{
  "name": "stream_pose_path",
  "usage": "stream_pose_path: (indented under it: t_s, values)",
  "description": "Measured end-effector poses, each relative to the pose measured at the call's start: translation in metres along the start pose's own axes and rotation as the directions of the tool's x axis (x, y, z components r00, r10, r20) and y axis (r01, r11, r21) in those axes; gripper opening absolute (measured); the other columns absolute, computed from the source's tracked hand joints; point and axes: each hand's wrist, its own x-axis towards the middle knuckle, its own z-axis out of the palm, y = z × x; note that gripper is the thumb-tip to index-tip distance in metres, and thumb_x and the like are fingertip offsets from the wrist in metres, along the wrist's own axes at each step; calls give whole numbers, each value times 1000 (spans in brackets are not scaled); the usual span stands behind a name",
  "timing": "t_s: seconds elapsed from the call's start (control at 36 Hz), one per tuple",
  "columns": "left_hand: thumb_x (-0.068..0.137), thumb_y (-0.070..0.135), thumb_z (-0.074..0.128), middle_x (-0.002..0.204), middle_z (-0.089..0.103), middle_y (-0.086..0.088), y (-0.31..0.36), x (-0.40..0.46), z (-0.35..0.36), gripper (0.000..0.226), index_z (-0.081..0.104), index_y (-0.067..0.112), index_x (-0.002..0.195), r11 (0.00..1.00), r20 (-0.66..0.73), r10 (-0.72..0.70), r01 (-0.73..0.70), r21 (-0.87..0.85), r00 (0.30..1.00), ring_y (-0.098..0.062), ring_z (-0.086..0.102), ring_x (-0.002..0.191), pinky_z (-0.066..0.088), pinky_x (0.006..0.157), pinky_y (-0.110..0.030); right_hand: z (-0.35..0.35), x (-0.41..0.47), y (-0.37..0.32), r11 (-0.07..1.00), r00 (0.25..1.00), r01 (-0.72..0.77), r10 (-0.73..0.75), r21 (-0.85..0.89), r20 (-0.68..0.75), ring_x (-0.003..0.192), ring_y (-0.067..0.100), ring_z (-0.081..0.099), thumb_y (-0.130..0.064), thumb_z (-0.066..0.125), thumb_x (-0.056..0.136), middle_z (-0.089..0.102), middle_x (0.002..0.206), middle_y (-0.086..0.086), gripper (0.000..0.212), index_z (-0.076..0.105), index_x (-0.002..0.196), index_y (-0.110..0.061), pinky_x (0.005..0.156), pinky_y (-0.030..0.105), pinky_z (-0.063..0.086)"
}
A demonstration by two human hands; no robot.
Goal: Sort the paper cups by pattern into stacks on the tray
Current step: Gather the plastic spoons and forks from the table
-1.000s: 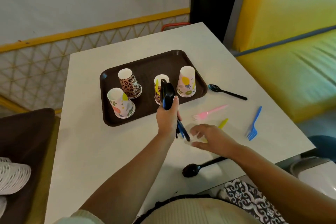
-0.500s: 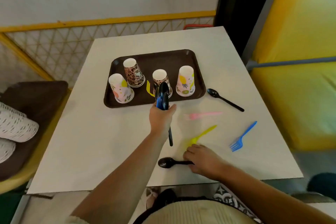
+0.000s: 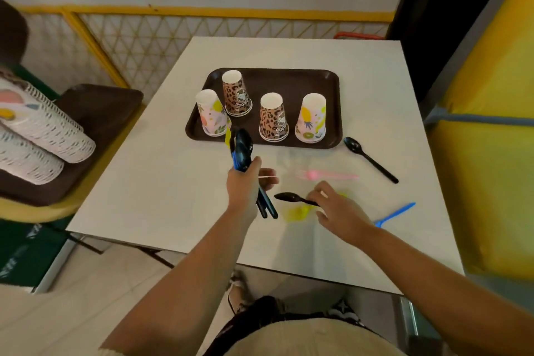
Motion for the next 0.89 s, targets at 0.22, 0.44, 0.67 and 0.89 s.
stream_pose_path:
  t_s: [0.22, 0.44, 0.67, 0.89]
  values:
    - [93, 15, 61, 40, 39, 4, -7, -5, -3, 26, 45, 13, 73, 996, 10, -42, 41, 75, 999, -12, 34, 33, 33, 39, -24, 4, 20, 19, 997, 996, 65, -62, -33, 69, 104, 26, 56, -22, 53, 92, 49, 122, 5, 31, 56, 120, -10, 85, 33, 43]
    - [93, 12, 61, 45, 35, 1, -2, 6, -5, 26, 44, 14, 73, 993, 35, -75, 71, 94, 997, -11, 30, 37, 30, 39, -22, 0, 32, 28, 983, 976, 150, -164, -111, -140, 91, 17, 45, -22, 61, 85, 63, 86, 2, 13, 62, 95, -12, 66, 40, 52]
    - [92, 9, 61, 39, 35, 6, 3, 21, 6, 25, 45, 15, 74, 984, 87, -96, 81, 159, 992, -8, 29, 32, 28, 36, -20, -23, 49, 32, 987, 977, -5, -30, -161, -212, 54, 32, 58, -22, 65, 82, 61, 81, 12, 24, 62, 98, -6, 52, 31, 40]
    - [92, 9, 61, 43, 35, 4, 4, 30, 11, 25, 46, 15, 74, 971, 135, -101, 68, 231, 986, -7, 28, 33, 28, 36, -19, -17, 57, 47, 981, 986, -159, 152, -114, -64, 85, 30, 61, -31, 59, 88, 46, 125, 6, 40, 53, 123, -14, 73, 30, 40]
